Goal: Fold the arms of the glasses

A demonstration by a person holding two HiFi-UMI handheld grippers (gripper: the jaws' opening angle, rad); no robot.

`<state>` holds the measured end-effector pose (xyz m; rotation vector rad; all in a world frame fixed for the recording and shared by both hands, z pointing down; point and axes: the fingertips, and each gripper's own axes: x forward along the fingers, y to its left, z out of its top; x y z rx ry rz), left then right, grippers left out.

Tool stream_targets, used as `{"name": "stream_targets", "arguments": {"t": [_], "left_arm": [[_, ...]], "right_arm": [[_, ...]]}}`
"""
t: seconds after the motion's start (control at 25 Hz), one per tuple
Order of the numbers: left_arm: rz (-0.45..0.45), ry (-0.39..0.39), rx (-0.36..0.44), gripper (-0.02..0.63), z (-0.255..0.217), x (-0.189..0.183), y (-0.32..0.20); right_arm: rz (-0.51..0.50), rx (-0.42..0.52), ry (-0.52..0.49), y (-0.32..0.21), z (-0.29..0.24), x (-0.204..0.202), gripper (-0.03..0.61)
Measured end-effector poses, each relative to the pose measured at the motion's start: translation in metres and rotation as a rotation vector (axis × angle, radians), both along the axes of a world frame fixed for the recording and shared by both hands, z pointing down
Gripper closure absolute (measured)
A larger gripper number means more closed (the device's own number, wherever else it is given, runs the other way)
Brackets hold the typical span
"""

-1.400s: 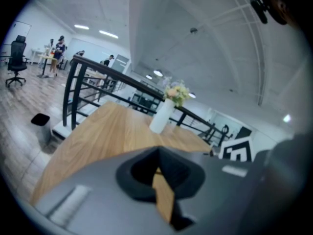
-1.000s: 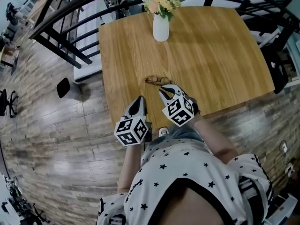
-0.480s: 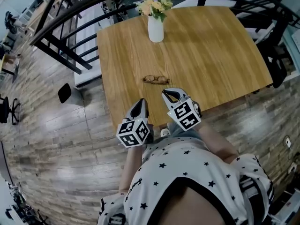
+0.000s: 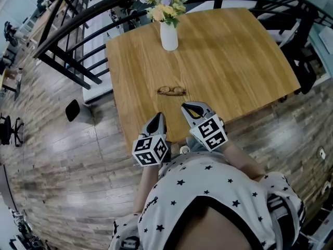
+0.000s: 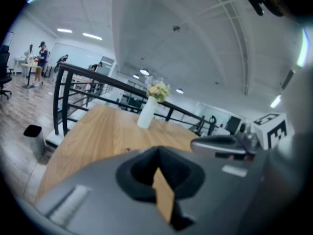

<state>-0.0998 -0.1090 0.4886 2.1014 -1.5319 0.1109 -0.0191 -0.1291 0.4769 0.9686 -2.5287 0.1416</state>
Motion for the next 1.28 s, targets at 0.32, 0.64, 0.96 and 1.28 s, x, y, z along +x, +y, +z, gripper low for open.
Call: {"name": "stream_targets", "arguments": {"t": [0.32,0.64,0.96,1.28], "left_arm": [[-0.002,0.011,-0.009,0.606,0.001,-0.003,0.002],[-0.012,0.017,-0.009,0.607,0.001,-0.007,0.002],[-0.021,0.023,-0.013,0.606,0.001,-0.007,0.0],[-0.026,0.03,-0.015,0.606,0.002,-0.008,-0.003]], "right_arm": [[-0.001,-0.023,-0.031,0.003,-0.006,-0.004,0.562],[0.013,-0.013,-0.055,0.0,-0.013,-0.003,0.563],[0.008,-0.014,-0.058,-0.002,-0.013,-0.001,0.563],[0.004,-0.006,-0.05,-0.007,-0.011,-0.001,0.563]]}}
